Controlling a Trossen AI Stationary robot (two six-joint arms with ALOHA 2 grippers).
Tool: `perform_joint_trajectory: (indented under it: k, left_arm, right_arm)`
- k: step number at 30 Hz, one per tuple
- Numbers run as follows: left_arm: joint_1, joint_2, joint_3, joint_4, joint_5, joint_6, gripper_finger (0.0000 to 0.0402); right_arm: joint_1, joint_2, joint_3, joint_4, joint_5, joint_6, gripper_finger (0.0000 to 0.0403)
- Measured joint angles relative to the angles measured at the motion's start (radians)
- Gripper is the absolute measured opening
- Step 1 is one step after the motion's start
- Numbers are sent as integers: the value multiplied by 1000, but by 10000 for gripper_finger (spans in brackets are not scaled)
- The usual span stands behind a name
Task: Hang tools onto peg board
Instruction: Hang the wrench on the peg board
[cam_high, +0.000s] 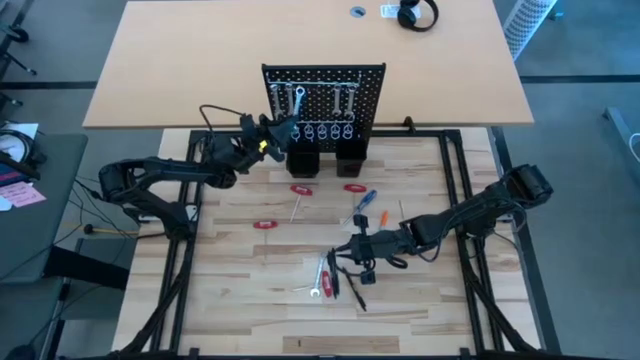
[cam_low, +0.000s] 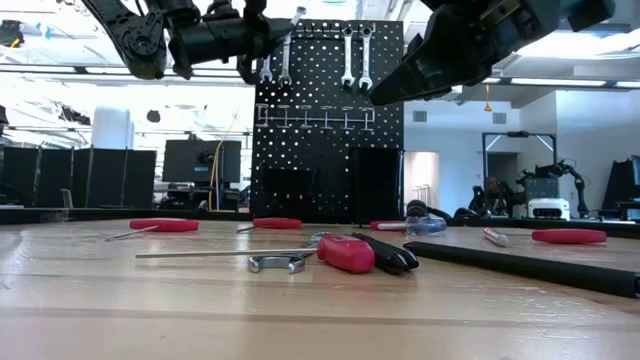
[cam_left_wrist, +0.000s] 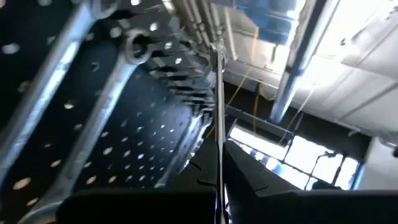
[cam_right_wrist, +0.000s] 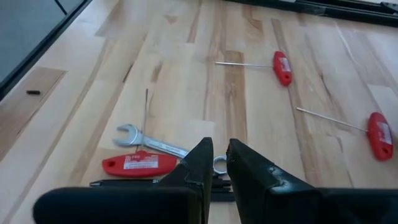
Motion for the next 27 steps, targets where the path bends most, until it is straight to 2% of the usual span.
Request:
perform_joint_trajectory:
  k: [5,16,22,27]
  left_arm:
    - [16,0,0,-64,-22,-11,0]
    - [22,-1,2,-96,-61,-49,8]
    - [26,0,0,-117,-105,-68,64]
    - [42,2,-3,-154,-99,-118,121]
  right_arm:
    - [1,0,0,1,0,0,61]
    - [1,0,0,4,0,0,61]
    - [1,-1,0,4,0,0,61]
    - [1,-1,0,4,0,0,61]
